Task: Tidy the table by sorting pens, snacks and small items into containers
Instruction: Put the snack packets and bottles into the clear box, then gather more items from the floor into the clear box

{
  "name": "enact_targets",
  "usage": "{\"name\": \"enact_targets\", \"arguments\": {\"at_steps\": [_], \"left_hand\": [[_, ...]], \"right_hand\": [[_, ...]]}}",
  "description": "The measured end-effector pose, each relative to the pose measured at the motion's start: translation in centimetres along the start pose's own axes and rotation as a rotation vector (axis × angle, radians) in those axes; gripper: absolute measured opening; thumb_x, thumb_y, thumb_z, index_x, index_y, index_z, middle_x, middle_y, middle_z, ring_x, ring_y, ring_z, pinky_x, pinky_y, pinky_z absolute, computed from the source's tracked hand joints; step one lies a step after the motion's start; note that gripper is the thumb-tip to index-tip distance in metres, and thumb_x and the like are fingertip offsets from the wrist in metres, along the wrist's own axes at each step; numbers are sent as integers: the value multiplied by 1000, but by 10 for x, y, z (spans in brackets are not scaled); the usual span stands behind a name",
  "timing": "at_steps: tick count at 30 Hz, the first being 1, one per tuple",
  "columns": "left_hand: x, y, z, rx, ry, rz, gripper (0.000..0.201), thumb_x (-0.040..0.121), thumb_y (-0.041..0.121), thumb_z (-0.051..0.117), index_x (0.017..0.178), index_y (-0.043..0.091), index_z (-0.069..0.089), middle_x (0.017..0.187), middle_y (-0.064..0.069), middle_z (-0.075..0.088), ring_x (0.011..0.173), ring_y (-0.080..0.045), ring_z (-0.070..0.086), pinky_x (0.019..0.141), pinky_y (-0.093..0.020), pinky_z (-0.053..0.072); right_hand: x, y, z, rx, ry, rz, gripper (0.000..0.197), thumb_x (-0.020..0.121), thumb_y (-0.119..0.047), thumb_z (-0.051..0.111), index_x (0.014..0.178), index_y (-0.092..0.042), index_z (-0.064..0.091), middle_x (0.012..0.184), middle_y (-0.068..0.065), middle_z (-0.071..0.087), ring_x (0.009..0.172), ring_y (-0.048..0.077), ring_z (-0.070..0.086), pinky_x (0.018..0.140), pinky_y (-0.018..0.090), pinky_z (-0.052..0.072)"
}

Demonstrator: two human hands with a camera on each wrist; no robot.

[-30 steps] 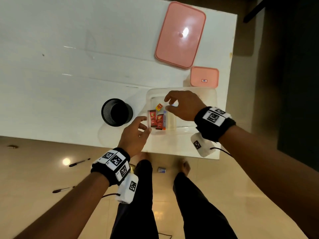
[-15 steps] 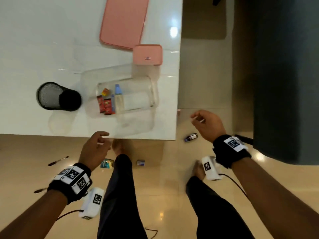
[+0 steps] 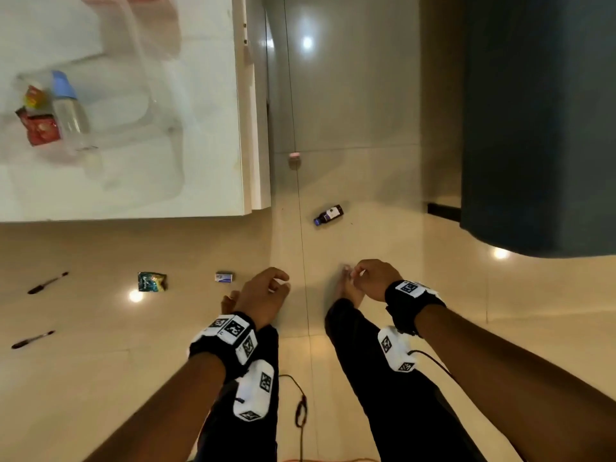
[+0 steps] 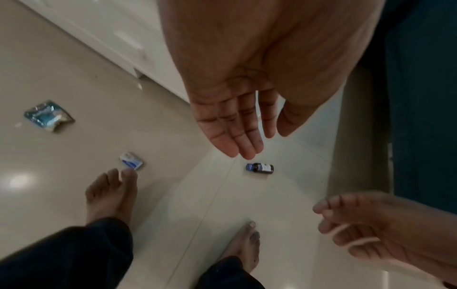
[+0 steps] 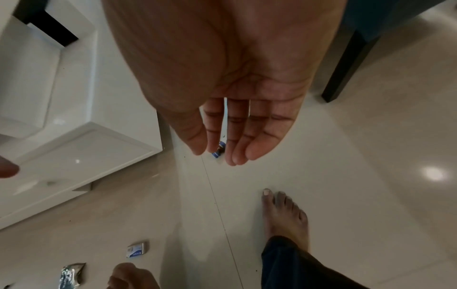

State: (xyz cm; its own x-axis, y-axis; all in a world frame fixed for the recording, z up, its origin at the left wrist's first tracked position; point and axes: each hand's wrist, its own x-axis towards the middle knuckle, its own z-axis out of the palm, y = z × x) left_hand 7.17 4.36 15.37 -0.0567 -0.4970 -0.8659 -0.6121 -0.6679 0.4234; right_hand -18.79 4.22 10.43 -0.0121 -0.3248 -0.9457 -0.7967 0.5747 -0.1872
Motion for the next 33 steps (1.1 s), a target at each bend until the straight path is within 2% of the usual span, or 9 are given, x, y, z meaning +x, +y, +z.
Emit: {"name": "enact_targets", "arguments": {"at_steps": [5, 9, 14, 17, 20, 23, 25, 29, 33], "left_hand": [[60, -25, 49, 25, -4, -52, 11, 91, 27, 60, 101, 26, 64, 89, -1, 68, 86, -16, 65, 68, -19, 42], [133, -56, 69, 68, -35, -32, 7, 90, 25, 60, 96, 26, 64, 84, -4, 68, 83, -24, 68, 70, -31, 51], [180, -74, 69, 136, -58, 0, 6, 89, 28, 60, 95, 30, 63, 82, 0, 68, 81, -21, 67, 74, -33, 52], [194, -71, 66, 183, -61, 34, 10, 90, 28, 59, 99, 28, 63, 84, 3, 67, 79, -19, 65, 75, -28, 49], [206, -63, 61, 199, -26, 55, 19, 92, 32, 58, 111, 27, 58, 92, 2, 67, 85, -22, 65, 75, -28, 48], [213, -45, 57, 82, 4, 16, 51, 91, 49, 55, 136, 30, 39, 117, -1, 60, 103, -24, 61, 91, -39, 51], [211, -30, 57, -131, -23, -54, 59, 90, 55, 53, 140, 37, 28, 125, 0, 56, 110, -23, 59, 92, -46, 52], [203, -5, 55, -550, -44, -151, 33, 94, 27, 57, 124, 27, 44, 115, -4, 65, 95, -22, 69, 78, -46, 59], [208, -10, 52, -438, 62, -48, 22, 90, 12, 58, 108, 21, 49, 97, -6, 61, 81, -20, 63, 72, -39, 55]], "right_hand": [[92, -15, 5, -62, 71, -131, 33, 87, -15, 63, 119, -20, 62, 126, 7, 60, 113, 26, 58, 89, 25, 41], [183, -27, 8, -173, 211, -226, 51, 84, -8, 62, 132, -24, 54, 139, 11, 44, 125, 35, 48, 102, 33, 40], [248, -31, 19, -322, 258, -266, 52, 83, -5, 58, 131, -25, 52, 143, 11, 32, 131, 37, 34, 98, 46, 45], [262, -26, 37, -431, 353, -258, 42, 83, -7, 57, 122, -22, 49, 140, 12, 31, 124, 37, 36, 83, 47, 46], [262, -28, 43, -318, 319, -216, 45, 90, -23, 61, 131, -16, 44, 131, 15, 44, 118, 38, 46, 83, 43, 45], [238, -36, 42, 116, 155, -295, 43, 89, -36, 68, 122, -13, 53, 108, 9, 62, 96, 30, 61, 77, 31, 42], [208, -49, 40, 341, 16, -429, 36, 86, -28, 72, 118, -20, 58, 100, 4, 67, 80, 24, 68, 75, 33, 52], [176, -60, 17, 504, -253, -456, 55, 83, -8, 70, 131, -29, 55, 114, 4, 69, 100, 23, 70, 87, 34, 58], [210, -61, -27, 190, 131, -396, 37, 84, -21, 71, 120, -28, 64, 102, -4, 72, 95, 16, 66, 86, 29, 50]]}}
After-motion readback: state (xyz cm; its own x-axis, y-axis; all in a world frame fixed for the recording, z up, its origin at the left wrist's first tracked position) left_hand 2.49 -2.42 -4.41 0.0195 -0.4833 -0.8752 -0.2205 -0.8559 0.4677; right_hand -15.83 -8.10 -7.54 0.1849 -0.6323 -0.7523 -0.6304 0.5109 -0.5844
